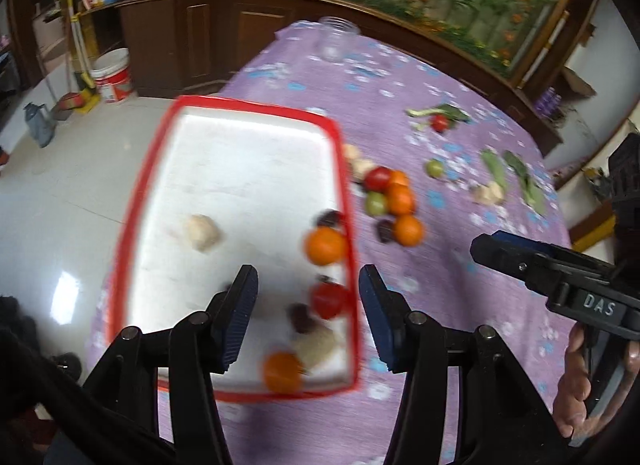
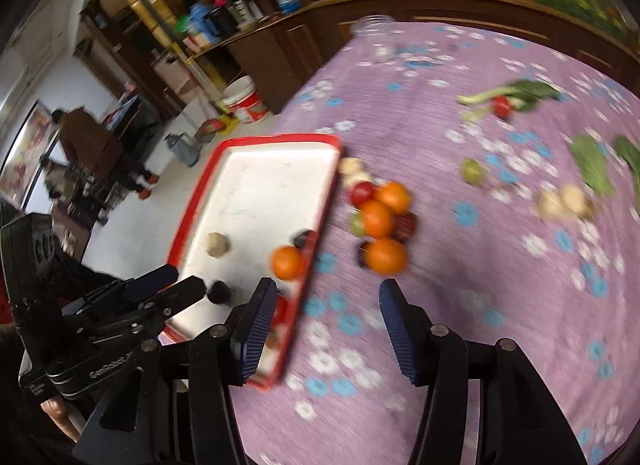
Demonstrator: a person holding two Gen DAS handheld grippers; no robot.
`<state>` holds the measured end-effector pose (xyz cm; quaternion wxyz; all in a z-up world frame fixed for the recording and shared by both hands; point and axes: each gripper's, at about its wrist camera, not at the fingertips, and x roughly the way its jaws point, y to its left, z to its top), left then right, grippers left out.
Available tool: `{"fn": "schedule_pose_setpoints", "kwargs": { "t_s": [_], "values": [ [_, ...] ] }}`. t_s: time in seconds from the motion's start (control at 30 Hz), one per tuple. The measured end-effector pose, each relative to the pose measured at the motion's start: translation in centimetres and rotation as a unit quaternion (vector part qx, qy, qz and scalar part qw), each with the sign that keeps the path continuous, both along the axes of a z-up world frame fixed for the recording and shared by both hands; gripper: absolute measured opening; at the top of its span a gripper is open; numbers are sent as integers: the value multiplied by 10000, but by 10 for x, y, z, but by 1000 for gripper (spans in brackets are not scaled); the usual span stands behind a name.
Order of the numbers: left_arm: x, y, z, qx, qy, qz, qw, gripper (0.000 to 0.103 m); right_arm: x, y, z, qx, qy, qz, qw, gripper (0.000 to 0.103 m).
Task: Organize fruits
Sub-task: 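Grasp a mandarin orange with the left tool while the right tool moves toward a white chunk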
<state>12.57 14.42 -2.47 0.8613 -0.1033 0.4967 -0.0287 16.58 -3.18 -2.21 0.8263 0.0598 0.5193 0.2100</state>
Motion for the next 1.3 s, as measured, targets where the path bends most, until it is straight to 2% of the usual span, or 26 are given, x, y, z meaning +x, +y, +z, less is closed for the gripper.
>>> {"fn": "schedule_pose_setpoints", "kwargs": {
  "t_s": [0.3,0.53,0.63,0.77,0.97,1.2,1.3],
  "values": [
    [-5,-71,-6,-89,36,-426,9990,51,-31,-84,-14,132,55,-629,9979,60],
    [11,-111,-17,312,23,-792,9964,51,-31,-133,-29,225,96,-1034,9943,60],
    [25,-116,-26,402,79,-869,9954,51,-26,-147,-36,183,108,-1185,9927,60],
    [46,-117,-39,454,200,-877,9949,51,-19,-154,-47,242,155,-1239,9919,60],
    [78,-128,-56,792,347,-990,9913,51,-8,-153,-62,287,255,-1201,9920,60],
    [95,-138,-68,974,439,-1065,9886,50,2,-153,-74,229,353,-1188,9920,60],
    [99,-142,-73,1137,472,-1098,9863,43,5,-154,-75,212,353,-1204,9919,60]
  ]
}}
